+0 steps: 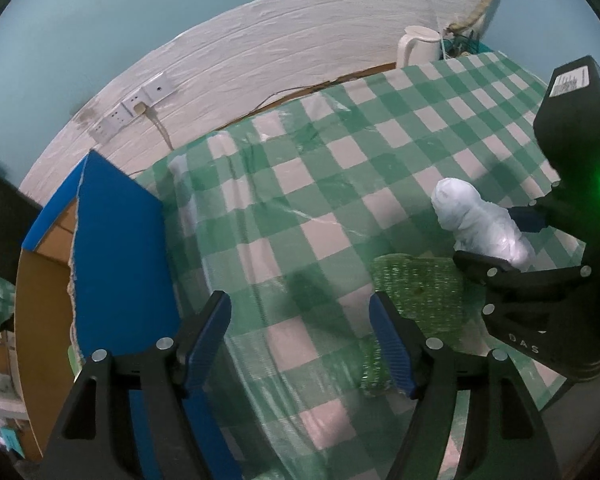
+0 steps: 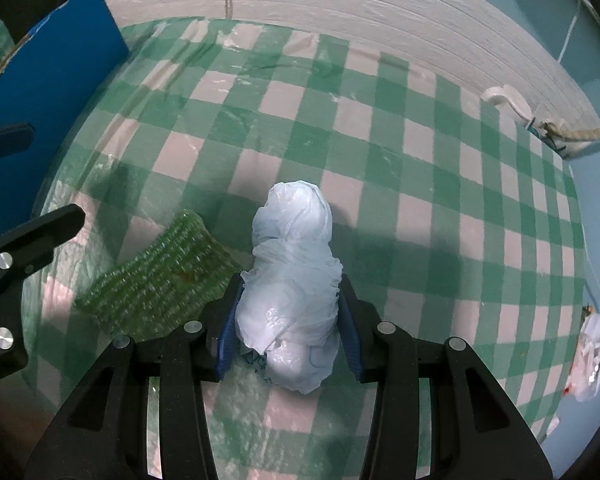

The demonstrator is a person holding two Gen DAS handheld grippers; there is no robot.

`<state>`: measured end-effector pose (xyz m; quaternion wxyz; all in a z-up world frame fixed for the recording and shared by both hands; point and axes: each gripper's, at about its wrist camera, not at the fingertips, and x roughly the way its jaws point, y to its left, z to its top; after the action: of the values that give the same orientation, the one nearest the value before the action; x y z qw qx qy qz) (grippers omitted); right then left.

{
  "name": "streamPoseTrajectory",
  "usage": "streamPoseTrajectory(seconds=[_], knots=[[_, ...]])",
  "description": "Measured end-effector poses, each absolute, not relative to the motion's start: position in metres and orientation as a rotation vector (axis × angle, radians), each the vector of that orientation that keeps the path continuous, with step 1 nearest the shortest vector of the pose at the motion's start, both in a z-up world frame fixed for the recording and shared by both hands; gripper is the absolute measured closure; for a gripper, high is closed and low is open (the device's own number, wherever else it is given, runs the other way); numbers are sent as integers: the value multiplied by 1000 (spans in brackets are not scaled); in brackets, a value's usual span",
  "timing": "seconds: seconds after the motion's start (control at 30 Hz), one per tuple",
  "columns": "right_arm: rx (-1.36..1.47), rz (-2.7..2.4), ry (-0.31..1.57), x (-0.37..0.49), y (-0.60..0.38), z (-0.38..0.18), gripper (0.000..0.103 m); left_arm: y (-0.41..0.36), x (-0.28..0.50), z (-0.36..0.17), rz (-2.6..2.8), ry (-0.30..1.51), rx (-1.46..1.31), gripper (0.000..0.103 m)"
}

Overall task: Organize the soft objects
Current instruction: 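Grasp the green mesh pad with the left tool while the right tool holds the white bundle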

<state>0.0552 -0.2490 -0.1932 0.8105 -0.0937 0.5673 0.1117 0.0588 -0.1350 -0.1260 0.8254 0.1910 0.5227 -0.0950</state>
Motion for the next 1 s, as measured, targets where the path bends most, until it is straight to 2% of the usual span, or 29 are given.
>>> streamPoseTrajectory(seconds=[0.27,1.0], knots=[[-182,206,1216,47,-274,-192,60,-157,53,-134,-244,1133,426,24],[-136,198,1220,43,-307,-199,60,-192,44,-165,-323,1252,385,23]])
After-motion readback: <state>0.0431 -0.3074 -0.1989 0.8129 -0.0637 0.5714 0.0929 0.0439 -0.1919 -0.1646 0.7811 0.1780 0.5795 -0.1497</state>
